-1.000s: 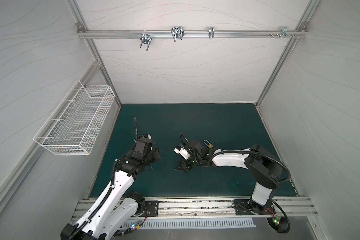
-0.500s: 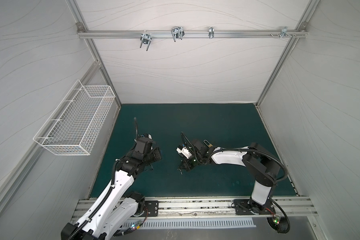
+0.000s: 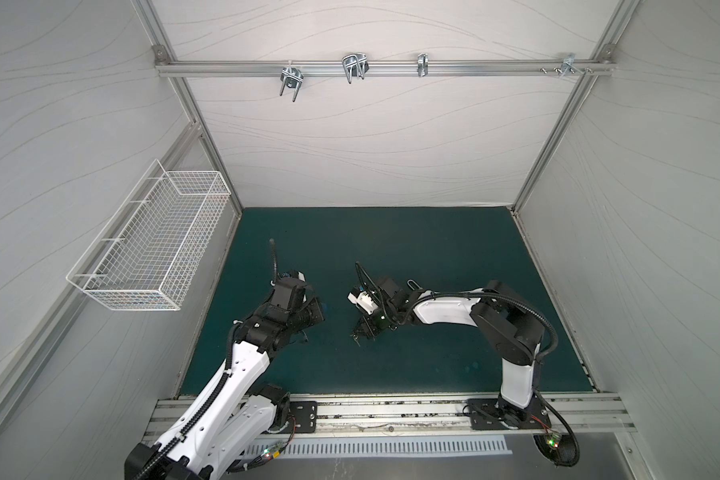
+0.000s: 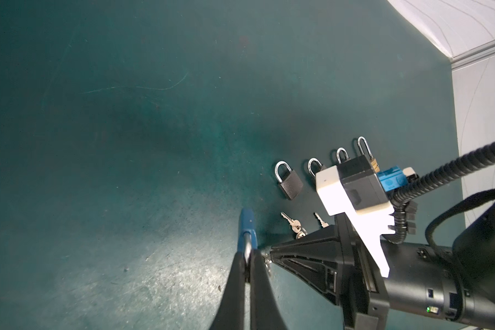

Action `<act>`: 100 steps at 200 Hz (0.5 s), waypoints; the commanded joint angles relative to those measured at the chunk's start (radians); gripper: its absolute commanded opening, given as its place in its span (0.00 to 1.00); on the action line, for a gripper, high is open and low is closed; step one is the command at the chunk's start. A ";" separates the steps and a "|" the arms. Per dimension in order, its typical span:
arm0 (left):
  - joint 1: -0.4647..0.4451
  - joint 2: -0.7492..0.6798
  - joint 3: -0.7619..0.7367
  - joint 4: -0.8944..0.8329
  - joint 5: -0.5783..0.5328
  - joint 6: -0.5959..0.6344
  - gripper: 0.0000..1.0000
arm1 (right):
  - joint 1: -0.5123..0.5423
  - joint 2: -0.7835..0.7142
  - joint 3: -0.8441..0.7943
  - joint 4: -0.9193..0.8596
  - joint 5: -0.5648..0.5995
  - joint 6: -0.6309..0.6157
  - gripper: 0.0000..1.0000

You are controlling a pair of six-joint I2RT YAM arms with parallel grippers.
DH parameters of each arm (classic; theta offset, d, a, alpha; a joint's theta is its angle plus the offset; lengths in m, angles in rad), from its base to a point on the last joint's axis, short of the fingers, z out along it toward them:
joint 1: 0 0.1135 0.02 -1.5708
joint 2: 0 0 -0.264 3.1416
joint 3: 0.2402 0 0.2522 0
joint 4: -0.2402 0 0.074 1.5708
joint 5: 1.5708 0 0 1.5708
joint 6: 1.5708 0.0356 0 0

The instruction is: Lock with the key

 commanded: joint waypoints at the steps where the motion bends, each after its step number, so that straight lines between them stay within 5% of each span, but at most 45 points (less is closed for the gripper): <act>1: 0.003 -0.012 -0.018 0.051 0.016 -0.029 0.00 | -0.005 0.021 0.023 -0.010 -0.005 0.001 0.02; 61: 0.006 -0.005 -0.023 0.068 0.016 -0.010 0.00 | -0.017 -0.068 0.012 -0.012 0.005 -0.022 0.21; 100: 0.018 0.042 0.015 0.086 0.110 0.035 0.00 | -0.031 -0.247 -0.098 0.036 0.083 -0.100 0.31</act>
